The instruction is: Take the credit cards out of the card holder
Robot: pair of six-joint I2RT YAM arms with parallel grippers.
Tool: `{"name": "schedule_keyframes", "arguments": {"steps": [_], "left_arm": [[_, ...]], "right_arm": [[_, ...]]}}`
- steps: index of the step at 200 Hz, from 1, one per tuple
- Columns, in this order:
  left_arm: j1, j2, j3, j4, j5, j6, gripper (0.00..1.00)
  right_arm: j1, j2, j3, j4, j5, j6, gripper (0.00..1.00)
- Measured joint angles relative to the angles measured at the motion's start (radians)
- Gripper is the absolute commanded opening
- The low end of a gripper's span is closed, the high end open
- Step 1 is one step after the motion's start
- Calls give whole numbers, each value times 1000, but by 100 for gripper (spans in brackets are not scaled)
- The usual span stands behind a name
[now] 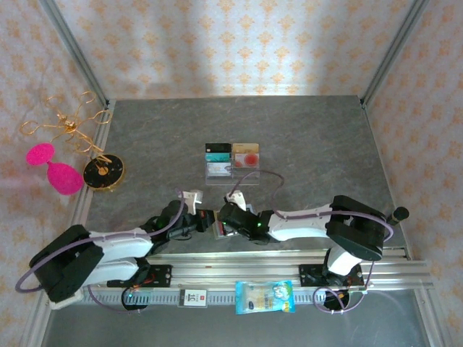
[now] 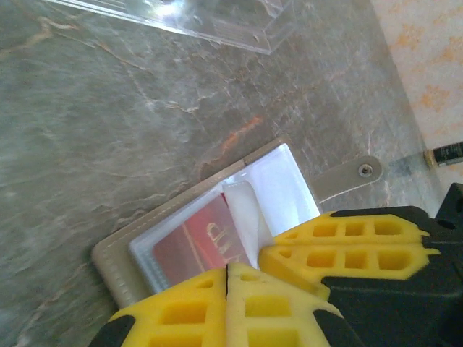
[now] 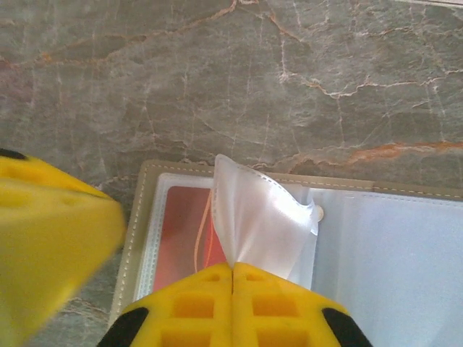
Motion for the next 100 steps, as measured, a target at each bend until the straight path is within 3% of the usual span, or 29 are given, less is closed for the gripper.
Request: {"name": "schedule_keyframes", "arguments": {"steps": [62,79,100], "left_arm": [[-31,147,60,7,-38,26,0],[-30,174,63,7,-44,39,0],[-31,196,80,8,-44,46,0]], "right_arm": [[-43,-43,-50,-3,28,116,1],[-65,-72,-80,-25,49,166,13],[-90,-92,-102,-61,69,228,35]]}}
